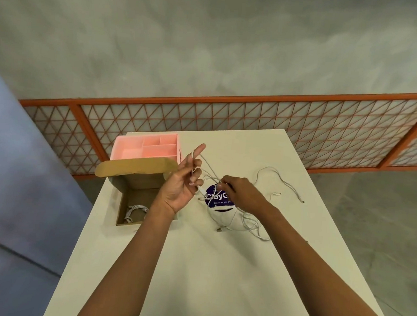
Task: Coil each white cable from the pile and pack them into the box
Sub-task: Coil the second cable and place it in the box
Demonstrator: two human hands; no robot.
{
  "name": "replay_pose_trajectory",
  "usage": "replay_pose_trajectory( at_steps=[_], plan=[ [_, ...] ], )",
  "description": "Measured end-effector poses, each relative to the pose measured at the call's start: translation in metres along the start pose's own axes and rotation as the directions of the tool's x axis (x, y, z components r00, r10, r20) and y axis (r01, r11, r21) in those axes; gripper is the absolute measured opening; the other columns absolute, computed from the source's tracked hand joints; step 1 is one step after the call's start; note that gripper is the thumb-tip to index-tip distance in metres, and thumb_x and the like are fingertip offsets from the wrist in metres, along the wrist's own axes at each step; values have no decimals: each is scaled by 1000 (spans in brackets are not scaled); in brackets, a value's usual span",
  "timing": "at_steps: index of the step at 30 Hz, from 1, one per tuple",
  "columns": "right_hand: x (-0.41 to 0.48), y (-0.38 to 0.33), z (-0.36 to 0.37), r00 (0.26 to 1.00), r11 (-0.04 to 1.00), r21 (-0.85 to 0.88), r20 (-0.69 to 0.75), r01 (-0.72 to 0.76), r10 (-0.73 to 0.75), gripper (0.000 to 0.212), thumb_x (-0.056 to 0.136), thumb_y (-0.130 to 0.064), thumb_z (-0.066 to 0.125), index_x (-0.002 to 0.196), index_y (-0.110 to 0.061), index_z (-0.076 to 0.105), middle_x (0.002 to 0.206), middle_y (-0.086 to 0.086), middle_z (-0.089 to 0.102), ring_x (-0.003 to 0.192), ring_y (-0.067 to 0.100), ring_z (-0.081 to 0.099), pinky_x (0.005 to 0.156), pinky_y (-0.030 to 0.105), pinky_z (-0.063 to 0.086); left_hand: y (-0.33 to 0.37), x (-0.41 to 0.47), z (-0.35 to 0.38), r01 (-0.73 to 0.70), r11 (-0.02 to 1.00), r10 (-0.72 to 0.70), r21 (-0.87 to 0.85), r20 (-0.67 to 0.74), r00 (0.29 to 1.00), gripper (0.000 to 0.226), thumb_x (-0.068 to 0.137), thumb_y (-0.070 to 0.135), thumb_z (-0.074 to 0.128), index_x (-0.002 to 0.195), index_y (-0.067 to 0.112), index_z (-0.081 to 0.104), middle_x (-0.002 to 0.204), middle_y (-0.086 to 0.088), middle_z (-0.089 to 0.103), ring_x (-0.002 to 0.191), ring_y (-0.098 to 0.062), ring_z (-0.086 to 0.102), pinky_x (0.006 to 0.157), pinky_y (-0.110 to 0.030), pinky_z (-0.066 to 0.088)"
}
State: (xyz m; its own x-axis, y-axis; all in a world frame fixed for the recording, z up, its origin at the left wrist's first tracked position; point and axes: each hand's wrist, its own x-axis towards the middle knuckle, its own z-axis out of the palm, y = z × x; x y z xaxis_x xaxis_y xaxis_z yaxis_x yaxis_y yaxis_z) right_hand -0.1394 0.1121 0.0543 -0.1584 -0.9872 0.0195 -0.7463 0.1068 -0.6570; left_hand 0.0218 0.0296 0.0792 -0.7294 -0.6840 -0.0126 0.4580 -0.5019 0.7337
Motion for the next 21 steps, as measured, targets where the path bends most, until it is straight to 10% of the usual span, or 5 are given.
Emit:
replay_pose_trajectory(
  at_steps=[7,17,21],
  plan=[
    [-19,-28,-7,984,997,-8,163,78,-76,32,99,-31,44,80,-17,65,48,-11,56,37,6,51,62,28,49,-4,4,-8,-39,983,62,180,-125,990,35,101,17,36,135,13,45,133,-6,58,120,-22,58,83,-24,54],
    [-8,-25,-33,988,987,-121,129,106,-90,32,95,-34,52,80,-12,70,62,8,62,64,25,60,64,39,48,11,4,-17,44,980,-29,193,-82,996,35,102,19,29,123,6,54,114,-6,70,111,-18,64,78,-43,56],
    [-4,-32,-37,986,987,-110,136,116,-100,27,93,-30,55,76,-12,67,58,-10,59,59,6,57,59,21,44,14,4,-15,115,917,-102,381,-54,993,34,102,21,32,120,9,58,112,-7,71,109,-21,65,86,-43,50]
  ],
)
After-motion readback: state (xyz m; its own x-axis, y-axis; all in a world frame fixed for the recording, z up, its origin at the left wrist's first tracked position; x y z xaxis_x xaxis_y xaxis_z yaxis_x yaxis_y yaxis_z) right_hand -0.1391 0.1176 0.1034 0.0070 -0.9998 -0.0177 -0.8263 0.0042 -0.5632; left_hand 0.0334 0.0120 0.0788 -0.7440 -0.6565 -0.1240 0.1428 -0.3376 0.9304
